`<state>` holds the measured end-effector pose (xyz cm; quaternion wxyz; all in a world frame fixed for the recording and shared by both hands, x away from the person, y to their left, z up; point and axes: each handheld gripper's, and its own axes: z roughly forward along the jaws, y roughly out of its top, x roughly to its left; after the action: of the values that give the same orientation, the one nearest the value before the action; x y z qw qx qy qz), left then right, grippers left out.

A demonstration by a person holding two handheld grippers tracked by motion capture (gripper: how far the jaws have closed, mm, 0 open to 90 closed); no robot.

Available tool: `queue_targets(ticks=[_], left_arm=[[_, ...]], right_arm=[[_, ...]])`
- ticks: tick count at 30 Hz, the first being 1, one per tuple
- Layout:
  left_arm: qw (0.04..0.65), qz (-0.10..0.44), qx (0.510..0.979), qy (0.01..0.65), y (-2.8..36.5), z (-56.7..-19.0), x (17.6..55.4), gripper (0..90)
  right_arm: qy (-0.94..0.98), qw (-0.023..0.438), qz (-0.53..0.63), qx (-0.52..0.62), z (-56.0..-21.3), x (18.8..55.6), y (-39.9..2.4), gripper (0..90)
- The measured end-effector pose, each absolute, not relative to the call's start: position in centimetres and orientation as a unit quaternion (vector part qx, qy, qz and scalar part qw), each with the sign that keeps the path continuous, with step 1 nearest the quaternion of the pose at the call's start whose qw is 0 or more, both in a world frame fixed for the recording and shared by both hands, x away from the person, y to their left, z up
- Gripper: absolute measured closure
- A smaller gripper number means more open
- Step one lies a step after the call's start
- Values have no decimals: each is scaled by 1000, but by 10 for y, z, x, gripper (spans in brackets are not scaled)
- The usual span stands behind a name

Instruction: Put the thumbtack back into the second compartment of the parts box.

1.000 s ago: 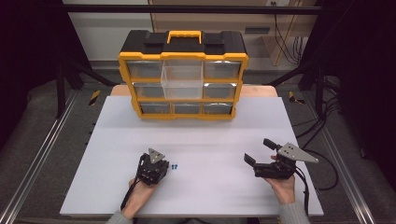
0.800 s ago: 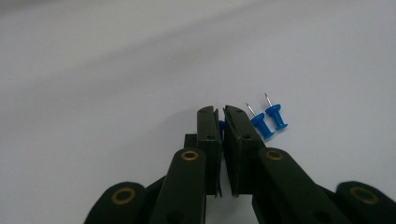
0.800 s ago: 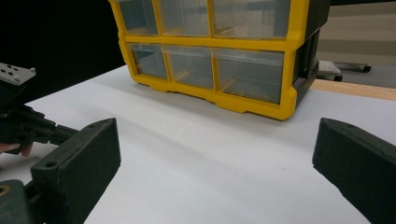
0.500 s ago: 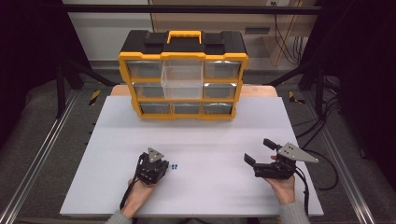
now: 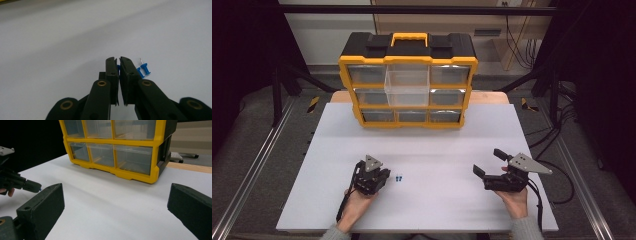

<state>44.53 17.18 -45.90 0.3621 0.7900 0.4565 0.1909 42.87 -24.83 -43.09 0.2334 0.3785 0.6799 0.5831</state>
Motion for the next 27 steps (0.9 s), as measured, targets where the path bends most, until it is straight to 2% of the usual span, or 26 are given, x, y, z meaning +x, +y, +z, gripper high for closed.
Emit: queue_targets(ticks=[27], left_arm=[[408, 196, 783, 427, 185, -414, 442, 842]], right_arm=[[685, 240, 578, 372, -432, 430, -249, 15]])
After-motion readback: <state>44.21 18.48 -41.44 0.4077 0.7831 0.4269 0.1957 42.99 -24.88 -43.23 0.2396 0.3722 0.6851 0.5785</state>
